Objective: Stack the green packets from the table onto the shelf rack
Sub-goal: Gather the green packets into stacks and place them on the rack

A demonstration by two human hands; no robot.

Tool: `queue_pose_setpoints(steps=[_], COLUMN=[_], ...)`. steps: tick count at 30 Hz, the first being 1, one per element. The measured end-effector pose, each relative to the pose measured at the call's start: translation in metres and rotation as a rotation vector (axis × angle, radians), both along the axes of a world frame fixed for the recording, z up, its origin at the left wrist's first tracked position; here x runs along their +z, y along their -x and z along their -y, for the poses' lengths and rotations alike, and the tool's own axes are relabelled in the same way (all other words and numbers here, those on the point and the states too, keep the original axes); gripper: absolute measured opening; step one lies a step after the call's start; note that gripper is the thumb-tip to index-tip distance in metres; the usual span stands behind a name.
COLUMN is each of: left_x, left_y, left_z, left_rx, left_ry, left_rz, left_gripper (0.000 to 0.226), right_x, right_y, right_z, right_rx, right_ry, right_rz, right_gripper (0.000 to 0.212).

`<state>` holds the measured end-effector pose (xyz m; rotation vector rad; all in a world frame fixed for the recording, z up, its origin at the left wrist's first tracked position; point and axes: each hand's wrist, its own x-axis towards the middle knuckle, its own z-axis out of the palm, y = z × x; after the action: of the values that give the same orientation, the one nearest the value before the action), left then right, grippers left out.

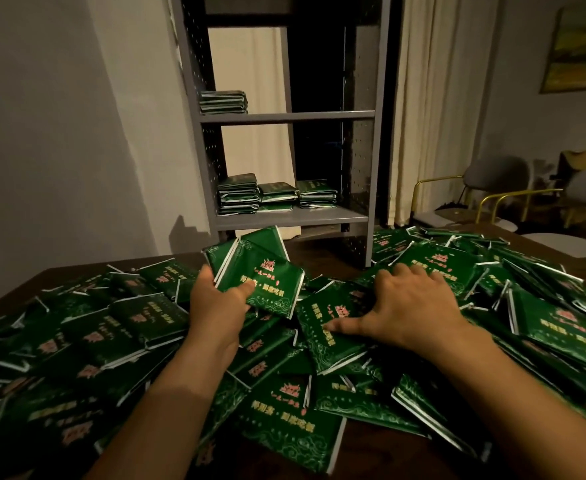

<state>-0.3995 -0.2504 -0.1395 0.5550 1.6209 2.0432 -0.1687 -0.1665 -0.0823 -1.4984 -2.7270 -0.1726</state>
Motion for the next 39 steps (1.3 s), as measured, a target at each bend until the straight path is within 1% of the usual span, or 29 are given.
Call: queue_pose_setpoints(steps=[3,5,6,9,12,13,15,17,18,20,23,26,27,29,30,32,33,34,35,36,38,39], left_x=[0.016,0.017,0.016,0.022,0.027,0.025,0.023,0.027,0.028,0.031,0.037,0.038,0.037,0.035,0.034,0.034,0.036,0.035,0.035,0.035,0.035,0.034], left_y=[-0.018,-0.018,-0.017,-0.017,-0.019,-0.017,-0.015,-0.018,-0.020,-0.023,-0.034,-0.050,-0.054,-0.058,-0.057,-0.052,-0.052,-0.049,-0.049,-0.050,-0.057,-0.060], left_z=[0.010,0.011,0.010,0.015,0.018,0.017,0.017,0.019,0.021,0.022,0.022,0.022,0.021,0.021,0.020,0.020,0.022,0.022,0.023,0.023,0.022,0.022], left_rx=[0.015,0.034,0.067,0.121,0.137,0.128,0.126,0.133,0.127,0.100,-0.079,-0.251,-0.294,-0.325,-0.315,-0.272,-0.266,-0.263,-0.285,-0.300,-0.342,-0.359], left_ry=[-0.047,-0.094,-0.112,-0.119,-0.145,-0.156,-0.145,-0.128,-0.130,-0.142,-0.165,-0.185,-0.198,-0.206,-0.202,-0.209,-0.218,-0.216,-0.217,-0.206,-0.166,-0.147], left_rz=[0.040,0.075,0.086,0.088,0.094,0.101,0.106,0.092,0.088,0.105,0.167,0.222,0.237,0.237,0.228,0.204,0.204,0.202,0.199,0.187,0.157,0.152], left_gripper=[0.086,0.088,0.088,0.086,0.072,0.068,0.060,0.037,0.030,0.032,0.035,0.021,0.022,0.042,0.045,0.025,0.018,0.018,0.022,0.036,0.078,0.088], right_x=[-0.002,-0.004,-0.005,-0.007,-0.009,-0.009,-0.005,-0.001,0.001,0.002,-0.001,-0.008,-0.010,-0.012,-0.013,-0.015,-0.015,-0.014,-0.014,-0.013,-0.012,-0.012], right_y=[0.004,0.007,0.007,0.007,0.006,0.005,0.000,-0.005,-0.008,-0.008,-0.005,-0.001,0.000,0.002,0.003,0.005,0.005,0.005,0.005,0.006,0.007,0.007], right_z=[0.002,0.001,0.000,-0.003,-0.006,-0.008,-0.008,-0.008,-0.008,-0.008,-0.010,-0.010,-0.009,-0.008,-0.007,-0.007,-0.007,-0.006,-0.007,-0.006,-0.004,-0.003], right_rx=[0.010,0.035,0.059,0.131,0.199,0.234,0.316,0.412,0.449,0.481,0.453,0.431,0.434,0.446,0.448,0.446,0.445,0.447,0.446,0.445,0.446,0.450], right_ry=[-0.031,-0.010,0.043,0.291,0.465,0.523,0.634,0.676,0.684,0.699,0.683,0.657,0.659,0.657,0.644,0.605,0.588,0.577,0.570,0.570,0.566,0.553], right_rz=[-0.020,-0.095,-0.174,-0.459,-0.815,-0.947,-1.179,-1.309,-1.341,-1.367,-1.374,-1.351,-1.337,-1.307,-1.292,-1.254,-1.239,-1.231,-1.226,-1.229,-1.248,-1.255], right_gripper=[0.121,0.114,0.106,0.077,0.054,0.051,0.052,0.054,0.055,0.053,0.052,0.056,0.057,0.055,0.055,0.054,0.053,0.053,0.052,0.051,0.051,0.051])
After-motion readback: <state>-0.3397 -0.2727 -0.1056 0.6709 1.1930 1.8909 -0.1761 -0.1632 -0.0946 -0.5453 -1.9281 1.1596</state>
